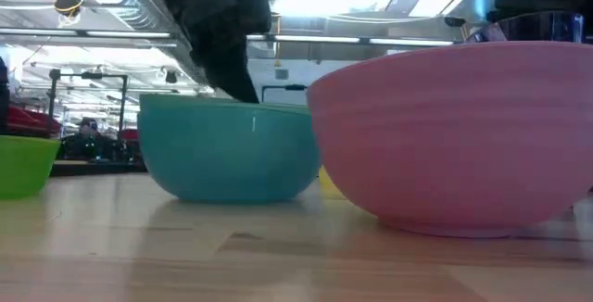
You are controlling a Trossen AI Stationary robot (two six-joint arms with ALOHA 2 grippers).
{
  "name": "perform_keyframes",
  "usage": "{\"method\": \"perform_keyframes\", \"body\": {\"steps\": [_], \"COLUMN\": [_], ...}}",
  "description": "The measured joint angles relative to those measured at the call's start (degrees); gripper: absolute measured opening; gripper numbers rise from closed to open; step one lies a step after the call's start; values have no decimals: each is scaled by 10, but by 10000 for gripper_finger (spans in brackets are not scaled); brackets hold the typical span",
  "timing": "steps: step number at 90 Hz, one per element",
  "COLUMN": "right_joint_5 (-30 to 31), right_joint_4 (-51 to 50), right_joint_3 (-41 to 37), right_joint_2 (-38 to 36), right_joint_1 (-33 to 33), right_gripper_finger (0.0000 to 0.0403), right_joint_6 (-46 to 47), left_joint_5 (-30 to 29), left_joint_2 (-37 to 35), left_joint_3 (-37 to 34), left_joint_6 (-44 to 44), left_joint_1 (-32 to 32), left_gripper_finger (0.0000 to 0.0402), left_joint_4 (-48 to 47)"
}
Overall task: Nest bowls inside each other
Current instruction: Stack the dark green bowl on top of the blue bowl, then stack the pink bowl on top of the dark green bowl
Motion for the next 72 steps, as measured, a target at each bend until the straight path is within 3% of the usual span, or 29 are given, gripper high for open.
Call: {"method": "perform_keyframes", "body": {"steps": [19,40,61,72], "right_joint_5": [-22,-101,-111,-90], "right_joint_4": [69,183,135,-23], "right_joint_3": [0,1,64,164], "right_joint_2": [0,6,94,162], "right_joint_1": [0,0,0,0], "right_gripper_finger": [78,78,78,78], "right_joint_6": [93,34,58,88], "left_joint_5": [-4,-89,-111,-111], "left_joint_2": [-67,-148,-195,-198], "left_joint_3": [2,-5,-66,-87], "left_joint_6": [-3,-64,-121,-126], "left_joint_1": [-35,-90,-118,-119], "left_gripper_finger": [73,74,74,74], "left_joint_4": [-22,-150,-150,-129]}}
